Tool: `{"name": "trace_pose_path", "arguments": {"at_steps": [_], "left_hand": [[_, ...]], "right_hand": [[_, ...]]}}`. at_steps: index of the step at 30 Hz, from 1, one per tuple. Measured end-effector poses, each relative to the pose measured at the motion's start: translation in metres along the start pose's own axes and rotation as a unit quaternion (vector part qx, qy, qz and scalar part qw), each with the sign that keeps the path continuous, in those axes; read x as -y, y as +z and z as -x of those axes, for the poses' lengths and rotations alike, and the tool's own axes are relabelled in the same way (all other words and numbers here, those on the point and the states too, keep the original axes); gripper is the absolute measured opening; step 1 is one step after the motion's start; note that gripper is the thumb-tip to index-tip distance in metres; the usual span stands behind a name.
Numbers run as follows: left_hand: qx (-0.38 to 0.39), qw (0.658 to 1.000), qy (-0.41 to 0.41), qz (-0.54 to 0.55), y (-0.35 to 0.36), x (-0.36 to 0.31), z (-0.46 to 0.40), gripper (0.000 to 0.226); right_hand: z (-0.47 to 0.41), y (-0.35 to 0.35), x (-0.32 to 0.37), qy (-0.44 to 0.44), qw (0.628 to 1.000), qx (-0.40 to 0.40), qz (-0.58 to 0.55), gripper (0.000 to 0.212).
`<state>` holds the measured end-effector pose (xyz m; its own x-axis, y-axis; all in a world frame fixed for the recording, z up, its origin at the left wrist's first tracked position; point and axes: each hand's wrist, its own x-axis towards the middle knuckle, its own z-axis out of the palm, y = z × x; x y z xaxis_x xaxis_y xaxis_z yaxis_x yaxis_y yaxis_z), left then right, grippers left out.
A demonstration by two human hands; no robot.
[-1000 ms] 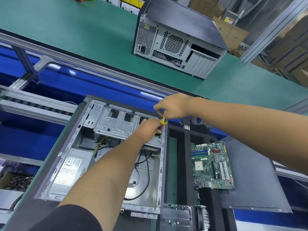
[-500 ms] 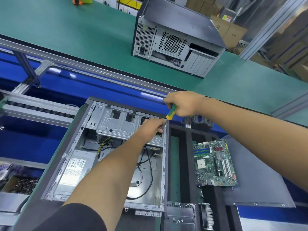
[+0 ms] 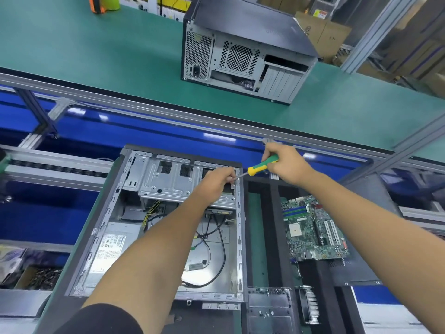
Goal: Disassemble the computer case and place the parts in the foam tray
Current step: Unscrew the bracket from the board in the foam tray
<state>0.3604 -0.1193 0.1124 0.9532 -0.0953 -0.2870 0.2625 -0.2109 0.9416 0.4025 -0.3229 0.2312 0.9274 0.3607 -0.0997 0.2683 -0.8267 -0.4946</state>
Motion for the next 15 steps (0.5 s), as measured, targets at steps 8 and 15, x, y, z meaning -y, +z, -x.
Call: {"name": "trace_pose_path", "arguments": {"at_steps": [8, 15], "left_hand": [[-0.007, 0.990, 0.099, -0.099, -0.004, 0.011, 0.000, 0.021], [-0.006, 0.951, 0.173, -0.256, -0.004, 0.022, -0.016, 0.017]], "right_hand": [[0.027, 0.021, -0.034, 0.089, 0.986, -0.085, -0.109, 0.023], [0.049, 0.047, -0.050, 0.176, 0.945, -0.185, -0.205, 0.023]]}}
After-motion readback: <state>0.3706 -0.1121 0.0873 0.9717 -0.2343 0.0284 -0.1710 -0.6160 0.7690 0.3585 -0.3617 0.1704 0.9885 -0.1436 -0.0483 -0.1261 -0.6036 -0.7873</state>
